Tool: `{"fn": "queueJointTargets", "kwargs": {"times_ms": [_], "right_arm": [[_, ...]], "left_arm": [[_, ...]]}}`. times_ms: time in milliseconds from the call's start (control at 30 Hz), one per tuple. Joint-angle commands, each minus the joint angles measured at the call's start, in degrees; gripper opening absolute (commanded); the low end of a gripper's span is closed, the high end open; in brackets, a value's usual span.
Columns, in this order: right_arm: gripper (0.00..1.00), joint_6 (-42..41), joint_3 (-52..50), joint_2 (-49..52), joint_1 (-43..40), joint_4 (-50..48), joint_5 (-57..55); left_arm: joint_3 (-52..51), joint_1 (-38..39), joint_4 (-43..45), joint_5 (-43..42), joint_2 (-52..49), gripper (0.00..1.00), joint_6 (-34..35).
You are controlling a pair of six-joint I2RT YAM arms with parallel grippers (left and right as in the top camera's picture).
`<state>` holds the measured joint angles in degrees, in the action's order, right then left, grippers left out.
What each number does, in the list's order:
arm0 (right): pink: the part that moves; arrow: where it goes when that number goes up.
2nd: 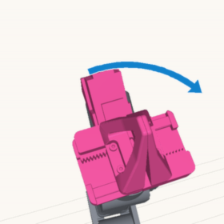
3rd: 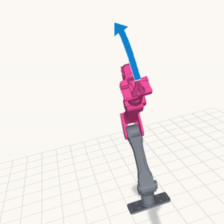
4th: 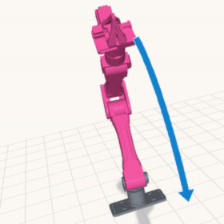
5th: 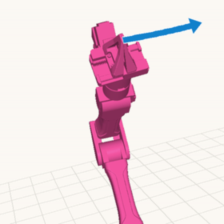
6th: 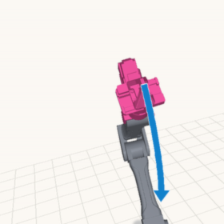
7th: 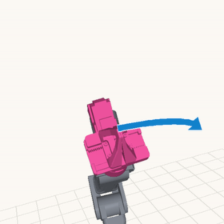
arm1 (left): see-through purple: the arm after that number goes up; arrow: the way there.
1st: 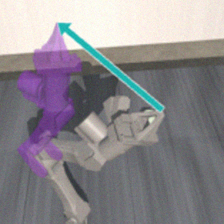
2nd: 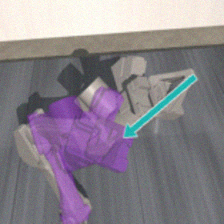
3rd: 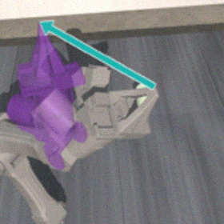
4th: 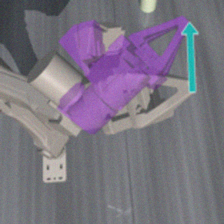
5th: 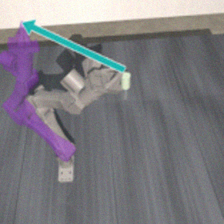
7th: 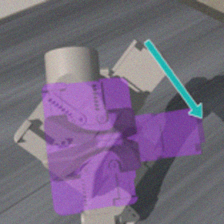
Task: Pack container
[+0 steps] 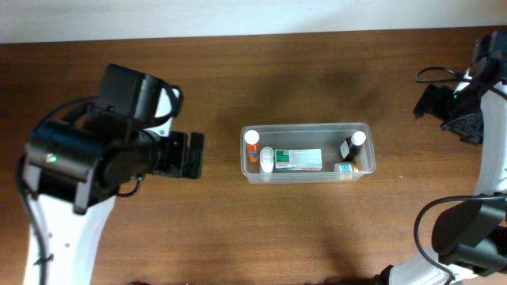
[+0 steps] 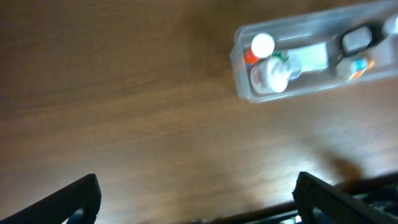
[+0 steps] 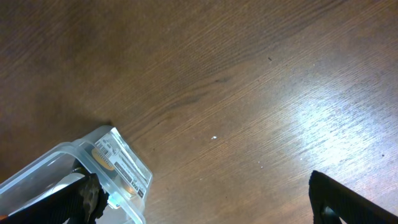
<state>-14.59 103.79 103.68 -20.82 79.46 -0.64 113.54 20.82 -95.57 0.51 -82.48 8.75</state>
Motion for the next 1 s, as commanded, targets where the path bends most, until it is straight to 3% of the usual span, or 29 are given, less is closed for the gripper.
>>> {"fn": "queueJointTargets", "kwargs": {"times_ms": [0,167,333,633,733,967], "right_arm": [[0.98,-0.11,-0.09,0.28,-0.22,0.04,-0.46],[0.98,-0.09,-0.09,0.28,-0.22,0.04,-0.46],[0.98,-0.09,-0.09,0.28,-0.22,0.04,-0.46],[0.98,-0.09,-0.09,0.28,-0.22,0.04,-0.46],[0.98,-0.09,-0.09,0.28,-0.22,0.04,-0.46],[0.98,-0.11,-0.09,0.28,-0.22,0.04,-0.46]], "left_arm": [[-5.11,0.28,2.54,0.39,0.39,1.00,-6.08],[-15.34,0.28,13.99,-4.44,2.99,1.00,-13.64],[-31.65,0.28,31.69,-7.19,10.91,1.00,-22.58],[-67.41,-2.29,59.47,-6.86,37.75,1.00,-22.58],[-76.72,-4.98,65.40,-6.10,48.11,1.00,-22.58],[-86.77,-11.69,69.96,-6.14,62.23,1.00,-22.56]]}}
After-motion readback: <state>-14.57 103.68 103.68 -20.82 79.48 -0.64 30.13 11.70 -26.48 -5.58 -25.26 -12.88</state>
